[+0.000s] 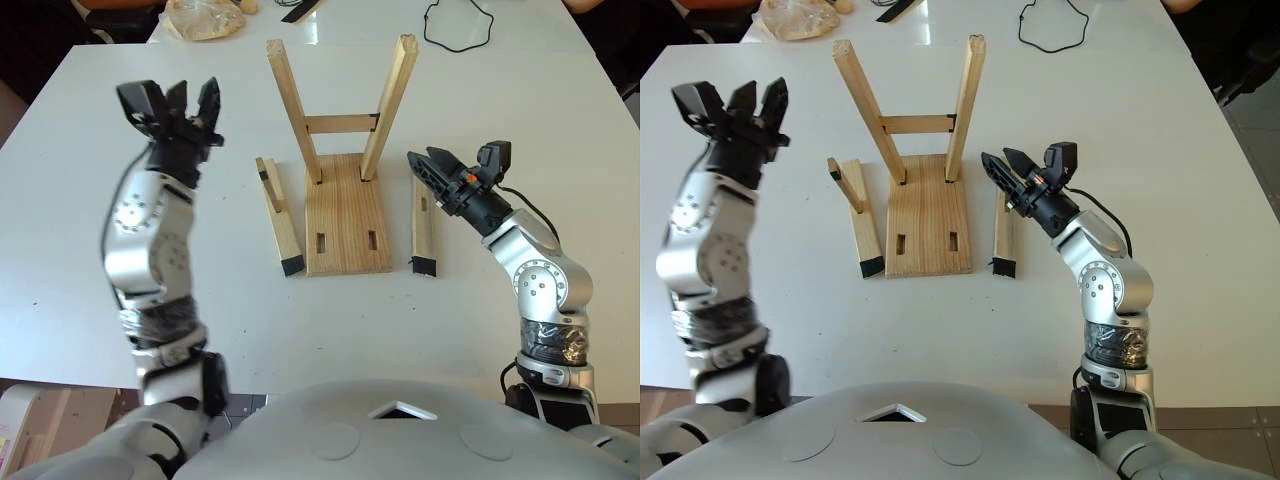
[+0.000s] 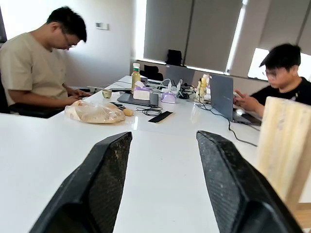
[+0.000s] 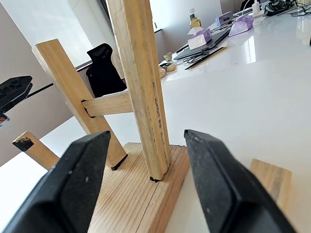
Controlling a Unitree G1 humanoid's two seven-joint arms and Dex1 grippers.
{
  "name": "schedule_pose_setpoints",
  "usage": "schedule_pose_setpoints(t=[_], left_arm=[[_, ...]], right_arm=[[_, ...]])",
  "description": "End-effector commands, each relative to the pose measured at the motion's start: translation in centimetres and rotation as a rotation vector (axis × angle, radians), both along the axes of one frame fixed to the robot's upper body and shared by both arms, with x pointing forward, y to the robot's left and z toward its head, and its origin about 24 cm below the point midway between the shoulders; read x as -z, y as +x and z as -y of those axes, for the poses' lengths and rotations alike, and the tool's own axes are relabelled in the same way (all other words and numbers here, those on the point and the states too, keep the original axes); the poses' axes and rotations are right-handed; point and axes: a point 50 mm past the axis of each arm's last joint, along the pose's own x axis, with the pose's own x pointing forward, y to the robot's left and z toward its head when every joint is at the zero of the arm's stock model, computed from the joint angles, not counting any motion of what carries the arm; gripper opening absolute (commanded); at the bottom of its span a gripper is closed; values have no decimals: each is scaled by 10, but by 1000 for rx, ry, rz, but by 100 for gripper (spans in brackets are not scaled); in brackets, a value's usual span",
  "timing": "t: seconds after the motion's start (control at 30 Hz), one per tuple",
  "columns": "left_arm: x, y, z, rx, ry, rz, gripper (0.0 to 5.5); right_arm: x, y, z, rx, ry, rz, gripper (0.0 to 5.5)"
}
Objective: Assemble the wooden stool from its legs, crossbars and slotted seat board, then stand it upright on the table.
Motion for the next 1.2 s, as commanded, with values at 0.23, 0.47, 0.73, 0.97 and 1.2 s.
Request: schedule_pose_setpoints(t=[0.23, 0.47, 0.73, 0.97, 1.2], left_arm=[[-11, -16, 50, -99, -27, -49, 248], [-22, -2, 41, -132, 19, 18, 248], [0, 9, 35, -115, 18, -45, 248], [59, 2, 40, -88, -42, -267, 248], [-20, -7, 15, -316, -56, 106, 248]], right_arm=[[-2, 13, 2, 11, -39, 8, 280], [1, 13, -8, -14, -21, 4, 280], [3, 14, -11, -24, -21, 3, 280], [2, 15, -13, -32, -10, 2, 280], [3, 11, -15, -33, -4, -6, 280]])
